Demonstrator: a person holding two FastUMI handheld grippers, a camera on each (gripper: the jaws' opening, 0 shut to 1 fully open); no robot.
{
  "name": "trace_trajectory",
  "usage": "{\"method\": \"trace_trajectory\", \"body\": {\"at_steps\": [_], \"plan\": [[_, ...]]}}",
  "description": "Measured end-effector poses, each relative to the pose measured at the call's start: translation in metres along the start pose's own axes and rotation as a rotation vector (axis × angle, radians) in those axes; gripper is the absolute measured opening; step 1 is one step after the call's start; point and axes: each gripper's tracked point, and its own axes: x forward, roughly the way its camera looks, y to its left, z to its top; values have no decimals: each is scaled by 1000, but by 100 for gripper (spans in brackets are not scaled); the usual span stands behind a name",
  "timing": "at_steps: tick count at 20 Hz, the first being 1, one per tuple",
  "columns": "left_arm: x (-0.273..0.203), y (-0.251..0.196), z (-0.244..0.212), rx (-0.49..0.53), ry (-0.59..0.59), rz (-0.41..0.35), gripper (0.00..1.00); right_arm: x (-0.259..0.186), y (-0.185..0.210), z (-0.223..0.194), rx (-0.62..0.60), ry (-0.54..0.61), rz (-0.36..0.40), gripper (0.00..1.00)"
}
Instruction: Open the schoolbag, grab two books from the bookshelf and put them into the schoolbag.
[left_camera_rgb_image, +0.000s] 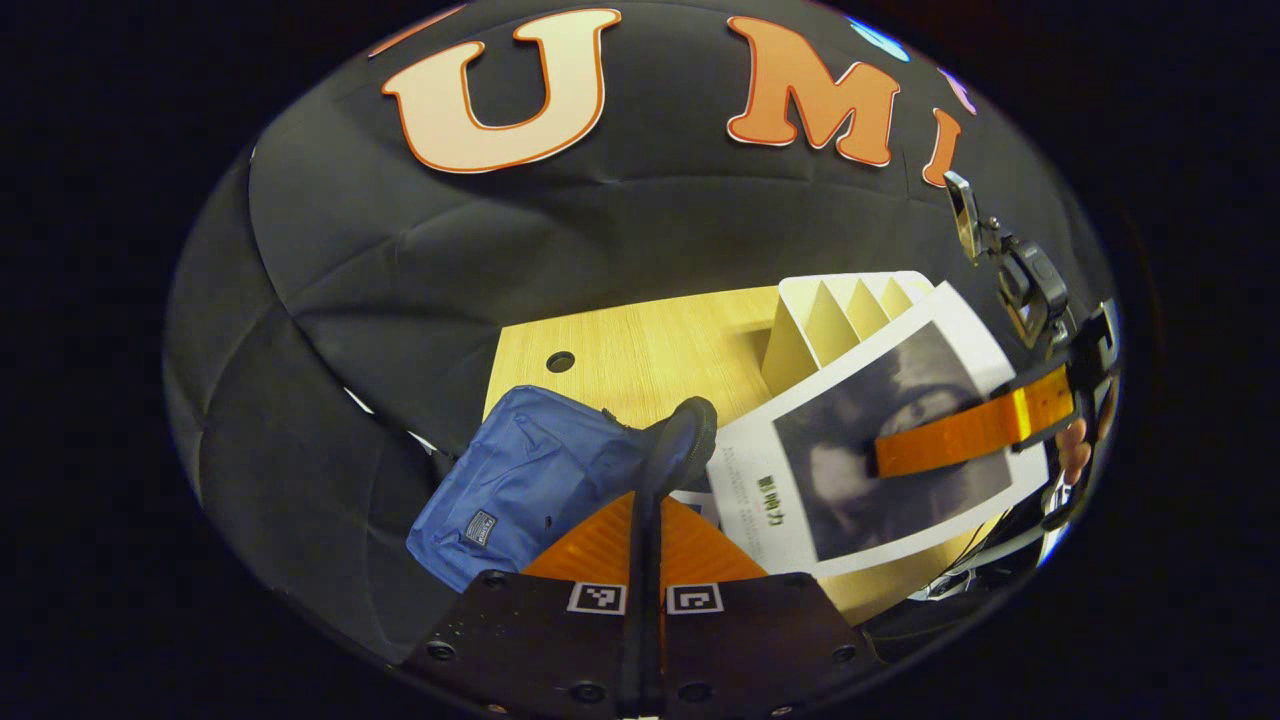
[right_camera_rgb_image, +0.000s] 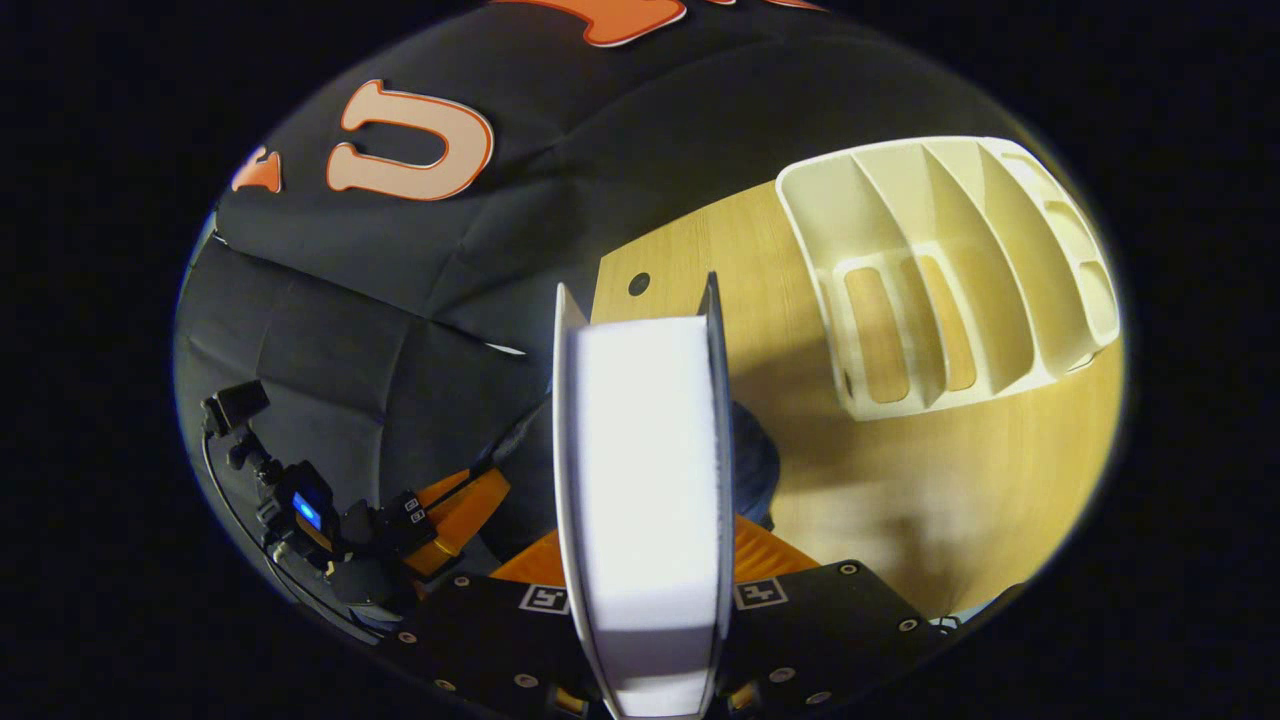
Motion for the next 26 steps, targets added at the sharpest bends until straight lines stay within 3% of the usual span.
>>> {"method": "trace_trajectory", "body": {"at_steps": [1, 4, 5, 7, 8, 9, 10, 11, 13, 26], "plan": [[0, 0, 0, 4, 1, -2, 1, 8, 3, -6, 15, 2, 8, 42], [-1, -1, 1, 20, 4, -7, 1, 26, 6, -12, 48, 0, 30, 42], [-2, 0, 1, 23, 5, -7, 1, 27, 5, -12, 58, -11, 29, 51], [-3, -1, 0, 24, 6, -13, 1, 36, 4, -11, 69, -23, 22, 51], [-3, -3, 0, 24, 9, -18, 1, 40, 5, -13, 70, -20, 24, 42], [-3, -3, 0, 22, 8, -19, 1, 41, 5, -15, 77, -20, 23, 42], [-3, -4, -1, 22, 11, -23, 1, 44, 5, -17, 79, -12, 27, 51], [-3, -3, 0, 21, 9, -21, 1, 49, 5, -20, 88, -11, 28, 51], [-3, -4, -2, 21, 9, -24, 1, 58, 4, -24, 100, -5, 33, 41], [-7, -14, -6, 24, 9, -49, 0, 124, 14, -38, 245, -10, 116, 41]]}}
